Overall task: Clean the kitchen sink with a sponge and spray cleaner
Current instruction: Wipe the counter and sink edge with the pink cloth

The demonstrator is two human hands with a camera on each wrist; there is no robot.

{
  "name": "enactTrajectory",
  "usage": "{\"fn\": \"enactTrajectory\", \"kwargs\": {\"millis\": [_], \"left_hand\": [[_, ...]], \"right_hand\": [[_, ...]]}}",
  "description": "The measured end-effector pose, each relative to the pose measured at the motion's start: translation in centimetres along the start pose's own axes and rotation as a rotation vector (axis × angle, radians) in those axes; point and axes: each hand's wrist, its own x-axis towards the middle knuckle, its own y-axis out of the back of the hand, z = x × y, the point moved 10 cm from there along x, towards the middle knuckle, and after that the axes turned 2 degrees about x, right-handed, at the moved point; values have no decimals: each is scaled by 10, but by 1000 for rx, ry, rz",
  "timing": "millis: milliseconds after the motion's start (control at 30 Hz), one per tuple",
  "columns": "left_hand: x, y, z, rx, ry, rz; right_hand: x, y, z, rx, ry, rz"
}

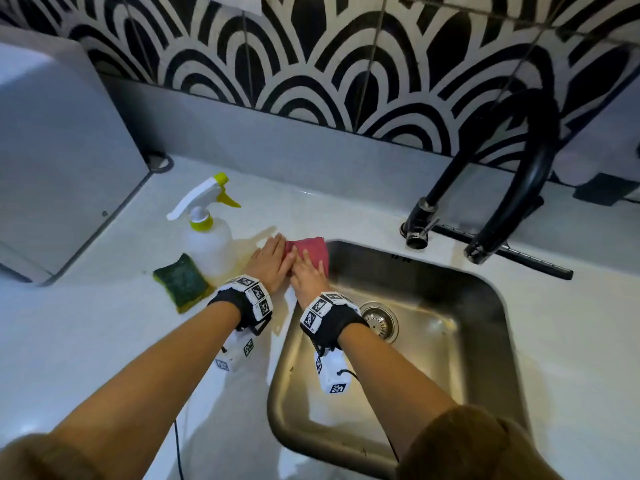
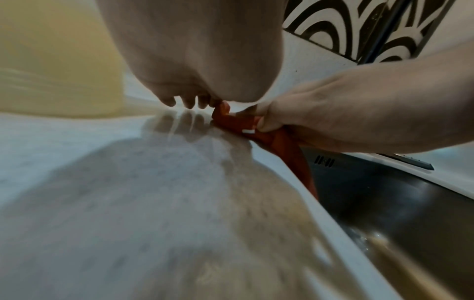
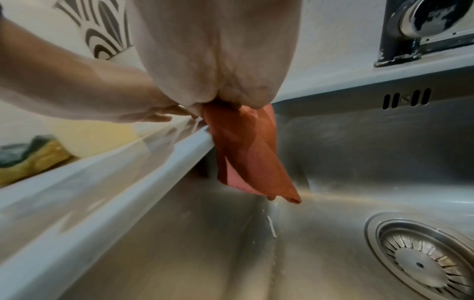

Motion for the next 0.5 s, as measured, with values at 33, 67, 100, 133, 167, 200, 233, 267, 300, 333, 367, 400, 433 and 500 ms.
{"fn": "enactTrajectory", "kwargs": {"millis": [33, 67, 100, 133, 167, 200, 233, 267, 300, 333, 367, 400, 433, 500], "left_hand": [[-9, 3, 0, 17, 4, 19], [-19, 5, 0, 33, 4, 41], [-31, 8, 1, 48, -4, 62], [-43, 9, 3, 61, -23, 80], [-55, 9, 3, 77, -47, 92], [-69, 8, 3, 99, -65, 98], [-83, 5, 1, 127, -75, 100], [-96, 2, -4, 163, -81, 99], [-109, -4, -11, 199, -75, 89], [-119, -10, -19, 232, -59, 76], [-130, -14, -27, 262, -32, 65], [-142, -16, -35, 285, 3, 57], [-153, -17, -41, 296, 41, 51], [-174, -20, -53, 308, 116, 32]], "right_hand": [[-5, -5, -2, -9, 8, -5], [-11, -10, -5, -17, 17, -11], [-17, -15, -7, -26, 29, -15], [-22, -19, -10, -39, 43, -17], [-28, -23, -13, -51, 58, -17], [-35, -28, -16, -64, 74, -21], [-41, -32, -19, -74, 87, -23], [-47, -37, -21, -85, 95, -24], [-53, -42, -24, -97, 103, -27], [-58, -46, -26, -107, 109, -32], [-64, -50, -29, -120, 115, -39], [-69, -54, -31, -137, 123, -46], [-74, -57, -34, -151, 130, -54], [-86, -64, -40, -164, 148, -76]]}}
